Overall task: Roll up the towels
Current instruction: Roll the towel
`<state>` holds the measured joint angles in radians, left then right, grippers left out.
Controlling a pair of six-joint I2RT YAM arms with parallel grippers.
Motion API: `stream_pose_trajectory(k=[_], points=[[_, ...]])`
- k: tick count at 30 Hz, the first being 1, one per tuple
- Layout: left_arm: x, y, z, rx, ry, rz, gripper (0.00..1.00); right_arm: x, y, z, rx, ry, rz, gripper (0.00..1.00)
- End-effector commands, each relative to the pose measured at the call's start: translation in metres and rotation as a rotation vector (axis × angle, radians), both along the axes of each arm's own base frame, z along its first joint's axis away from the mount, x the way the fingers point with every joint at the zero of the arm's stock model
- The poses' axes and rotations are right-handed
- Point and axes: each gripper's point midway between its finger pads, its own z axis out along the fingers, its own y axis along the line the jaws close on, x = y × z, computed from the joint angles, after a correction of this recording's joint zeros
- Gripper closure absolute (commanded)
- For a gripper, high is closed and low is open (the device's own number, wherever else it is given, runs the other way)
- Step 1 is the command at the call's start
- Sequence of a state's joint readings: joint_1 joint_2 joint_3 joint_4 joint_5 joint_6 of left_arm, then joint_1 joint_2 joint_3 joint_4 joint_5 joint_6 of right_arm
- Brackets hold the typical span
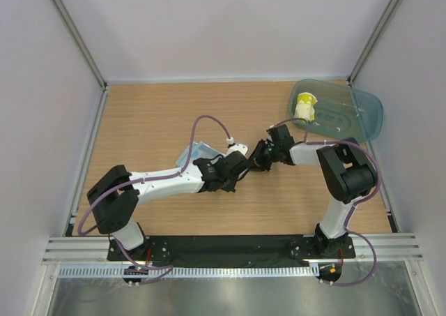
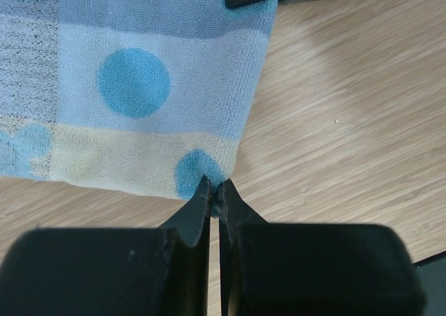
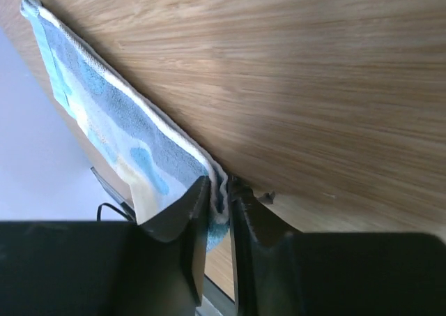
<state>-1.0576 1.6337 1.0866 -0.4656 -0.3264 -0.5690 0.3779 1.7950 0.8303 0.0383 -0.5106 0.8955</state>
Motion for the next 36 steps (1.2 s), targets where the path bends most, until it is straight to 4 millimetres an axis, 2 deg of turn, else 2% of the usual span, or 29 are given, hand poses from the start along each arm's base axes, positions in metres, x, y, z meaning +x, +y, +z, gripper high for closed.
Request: stream_pose_trajectory(k=[1,6,9,11,12,14,17,19,20,23,27,31,36], points=[[0.000,-0.005,0.009,-0.059,-0.004,0.007,1.00,0.013,-0.001,0.003,-0.041,-0.036,-0.006,0.79],[-0.006,-0.009,0.008,-0.090,0.028,0.003,1.00,0.014,-0.008,0.005,-0.096,-0.035,-0.003,0.97],[-0.017,-0.012,0.002,-0.109,0.078,-0.023,1.00,0.013,-0.016,0.008,-0.145,-0.043,0.001,0.99],[-0.025,-0.017,-0.002,-0.127,0.119,-0.046,1.00,0.014,-0.020,0.016,-0.173,-0.053,0.001,0.89],[-0.027,-0.018,-0.005,-0.133,0.132,-0.046,1.00,0.015,-0.022,0.019,-0.188,-0.066,0.011,0.70],[-0.033,-0.020,-0.010,-0.139,0.164,-0.053,1.00,0.019,-0.027,0.027,-0.226,-0.081,0.006,0.43],[-0.036,-0.025,-0.011,-0.156,0.188,-0.050,1.00,0.025,-0.036,0.040,-0.281,-0.108,0.007,0.32],[-0.038,-0.028,-0.009,-0.173,0.207,-0.045,1.00,0.024,-0.046,0.046,-0.319,-0.111,0.012,0.30],[-0.038,-0.032,-0.006,-0.190,0.210,-0.044,1.00,0.032,-0.053,0.058,-0.337,-0.145,-0.013,0.29],[-0.041,-0.042,0.002,-0.255,0.230,-0.040,1.00,0.038,-0.072,0.078,-0.383,-0.187,-0.044,0.28],[-0.044,-0.051,0.007,-0.300,0.251,-0.036,1.00,0.038,-0.092,0.099,-0.434,-0.226,-0.068,0.26],[-0.043,-0.050,0.008,-0.315,0.251,-0.008,1.00,0.032,-0.095,0.109,-0.442,-0.235,-0.049,0.24],[-0.038,-0.038,0.003,-0.323,0.246,0.132,1.00,0.024,-0.089,0.115,-0.396,-0.245,-0.034,0.23]])
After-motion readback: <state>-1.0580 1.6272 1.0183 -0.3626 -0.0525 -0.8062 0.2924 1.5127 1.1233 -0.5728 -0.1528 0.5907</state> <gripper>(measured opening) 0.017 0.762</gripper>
